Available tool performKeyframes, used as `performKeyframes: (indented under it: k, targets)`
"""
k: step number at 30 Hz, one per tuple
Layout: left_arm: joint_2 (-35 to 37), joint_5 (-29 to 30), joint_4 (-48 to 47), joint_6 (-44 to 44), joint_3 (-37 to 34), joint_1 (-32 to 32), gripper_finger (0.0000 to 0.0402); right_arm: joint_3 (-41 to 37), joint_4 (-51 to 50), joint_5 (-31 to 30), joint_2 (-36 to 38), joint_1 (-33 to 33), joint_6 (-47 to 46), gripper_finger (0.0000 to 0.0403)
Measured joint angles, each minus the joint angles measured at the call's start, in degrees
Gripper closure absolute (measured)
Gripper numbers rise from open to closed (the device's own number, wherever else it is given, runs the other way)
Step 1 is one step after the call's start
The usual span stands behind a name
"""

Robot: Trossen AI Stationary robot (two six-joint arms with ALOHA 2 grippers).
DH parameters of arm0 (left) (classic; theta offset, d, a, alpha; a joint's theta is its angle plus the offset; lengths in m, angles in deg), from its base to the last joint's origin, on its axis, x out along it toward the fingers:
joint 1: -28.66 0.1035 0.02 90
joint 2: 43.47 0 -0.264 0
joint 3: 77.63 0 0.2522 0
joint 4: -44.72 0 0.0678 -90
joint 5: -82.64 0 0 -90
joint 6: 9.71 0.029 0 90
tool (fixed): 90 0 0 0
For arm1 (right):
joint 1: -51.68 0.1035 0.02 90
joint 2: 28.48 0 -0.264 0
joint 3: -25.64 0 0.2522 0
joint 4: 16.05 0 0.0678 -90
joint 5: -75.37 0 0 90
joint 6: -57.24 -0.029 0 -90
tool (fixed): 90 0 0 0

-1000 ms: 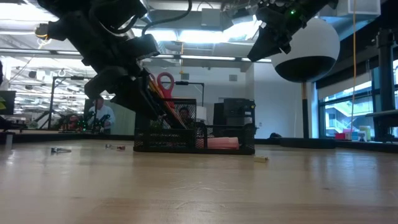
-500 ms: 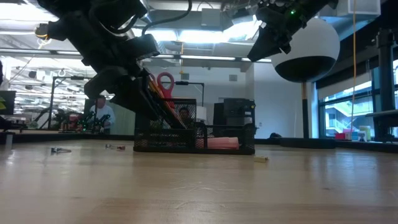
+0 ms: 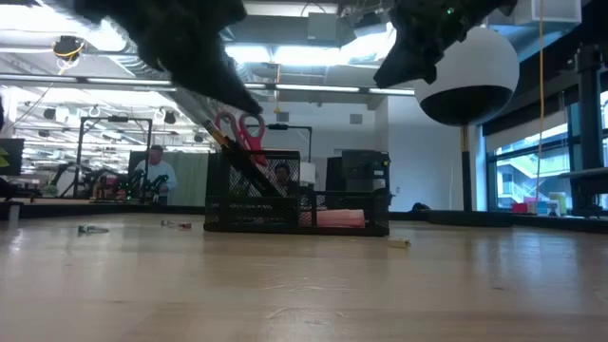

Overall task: Pick and place office supplies into organizer
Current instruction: Put the light green binder clip into the black desk organizer

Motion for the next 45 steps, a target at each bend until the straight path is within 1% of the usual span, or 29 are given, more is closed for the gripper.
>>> performKeyframes:
  k: [3, 6, 10, 12, 15, 17, 20, 22, 24, 27, 30, 32, 36, 39, 45]
  targets:
    - [3.61, 1.71, -7.28, -1.07, 0.28, -0.3, 0.0309, 0.0, 1.02, 0.43, 0.0, 0.26, -1.46, 0.0281]
    - [8.44, 1.69, -12.24, -5.48, 0.28, -0.21, 0.0307, 0.0, 3.17, 0.38, 0.0, 0.55, -1.03, 0.0281]
    - [14.74, 1.66, -17.01, -9.36, 0.28, -0.48, 0.0308, 0.0, 7.15, 0.44, 0.01, 1.16, 1.14, 0.0281]
    - [18.18, 1.79, -18.13, -9.61, 0.21, -0.95, 0.031, 0.0, 9.29, 1.98, 0.0, 1.91, 3.43, 0.0281]
    - [23.96, 1.77, -17.54, -10.25, -2.03, -1.46, 0.0313, 0.0, 13.21, 5.17, 0.01, 4.04, 6.17, 0.0281]
    - [28.23, 2.08, -16.61, -11.16, -4.46, -1.79, 0.0315, 0.0, 14.92, 5.55, 0.01, 5.92, 7.69, 0.0281]
    - [35.2, 5.12, -13.58, -12.06, -9.59, -2.36, 0.0318, 0.0, 16.52, 5.51, 0.01, 8.62, 9.15, 0.0273]
    - [39.69, 7.19, -10.51, -12.01, -13.15, -2.64, 0.032, 0.0, 16.65, 5.48, -0.2, 10.21, 7.81, 0.0259]
    - [43.3, 8.72, -6.71, -11.6, -16.34, -2.62, 0.032, 0.0, 16.04, 5.45, -0.43, 11.67, 4.72, 0.0236]
    - [47.69, 9.14, -2.48, -11.55, -20.11, -2.62, 0.032, 0.08, 12.46, 5.63, -1.15, 13.83, 1.81, 0.0197]
    - [50.47, 9.25, 0.7, -10.05, -22.7, -2.62, 0.032, 0.02, 5.03, 5.71, -2.55, 16.87, 5.18, 0.0168]
    - [51.57, 10.34, 1.53, -8.26, -23.66, -2.62, 0.032, 0.0, 0.93, 5.62, -4.56, 18.98, 6.32, 0.0156]
    - [52.56, 14.33, 2.57, -5.7, -24.66, -2.35, 0.0321, 0.0, -0.53, 5.37, -10.51, 21.97, 6.73, 0.0147]
    - [52.54, 16.61, 2.42, -5.54, -25.05, -2.29, 0.0322, 0.0, -0.35, 5.33, -15.14, 23.81, 9.41, 0.0147]
    - [52.5, 17.14, 2.25, -5.52, -25.06, -2.29, 0.032, 0.0, -0.11, 5.36, -22.47, 27.44, 17.67, 0.0147]
